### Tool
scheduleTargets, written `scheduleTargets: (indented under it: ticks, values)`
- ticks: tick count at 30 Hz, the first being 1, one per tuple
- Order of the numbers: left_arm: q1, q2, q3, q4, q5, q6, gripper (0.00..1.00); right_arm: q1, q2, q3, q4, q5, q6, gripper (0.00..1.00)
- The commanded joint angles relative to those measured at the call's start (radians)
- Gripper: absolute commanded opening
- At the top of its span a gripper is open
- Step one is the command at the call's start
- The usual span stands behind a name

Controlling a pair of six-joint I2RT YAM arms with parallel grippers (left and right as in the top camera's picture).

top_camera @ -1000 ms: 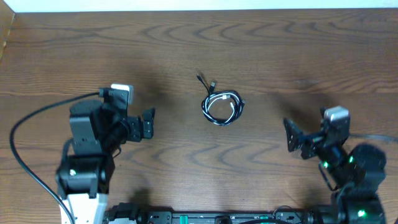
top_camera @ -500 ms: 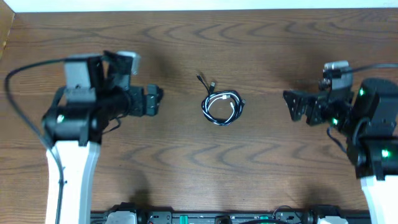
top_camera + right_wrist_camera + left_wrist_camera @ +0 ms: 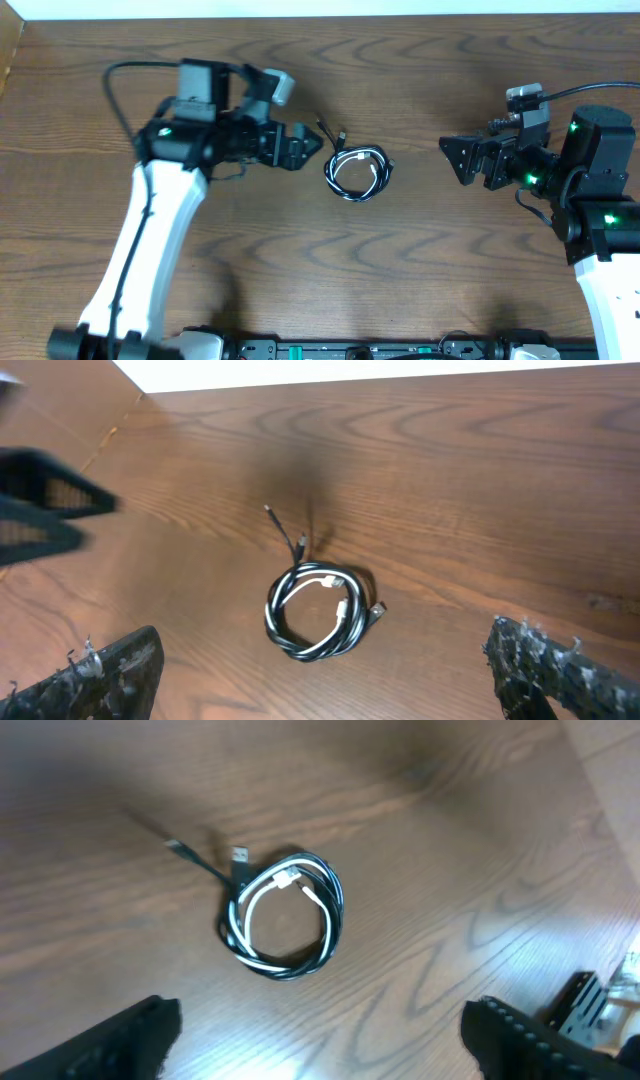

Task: Untangle cables
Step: 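Raise both arms and move the left gripper toward the cable coil, then lower the left gripper onto the coil and grasp the black cable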

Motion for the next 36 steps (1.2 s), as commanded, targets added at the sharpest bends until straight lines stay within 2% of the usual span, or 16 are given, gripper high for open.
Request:
scheduleTargets:
  ticks: [1,6,7,9,12,15,21,36]
  values:
    - [-0.060,0.107,0.012,0.024,-0.122,-0.124,0.87,0.009,-0.002,0.019,0.002,-0.044,0.017,0.99]
    - [-0.137,0.230,0.012,0.077,-0.323,-0.236,0.76,0.009,-0.002,0.019,-0.002,-0.043,0.017,0.98]
    - [-0.146,0.248,0.012,0.089,-0.356,-0.257,0.75,0.009,-0.002,0.019,-0.004,-0.043,0.017,0.95]
    - [-0.160,0.289,0.012,0.121,-0.404,-0.296,0.74,0.009,0.000,0.019,-0.006,-0.039,0.018,0.84]
    - [-0.167,0.347,0.012,0.167,-0.410,-0.299,0.68,0.009,0.001,0.018,-0.023,-0.039,0.022,0.78]
    - [-0.167,0.409,0.012,0.191,-0.410,-0.298,0.55,0.009,0.002,0.018,-0.050,-0.039,0.028,0.75]
    - [-0.168,0.486,0.012,0.183,-0.409,-0.298,0.39,0.009,0.002,0.018,-0.068,-0.035,0.028,0.73]
    - [-0.171,0.534,0.010,0.215,-0.359,-0.298,0.37,0.009,0.002,0.018,-0.070,-0.017,0.029,0.73]
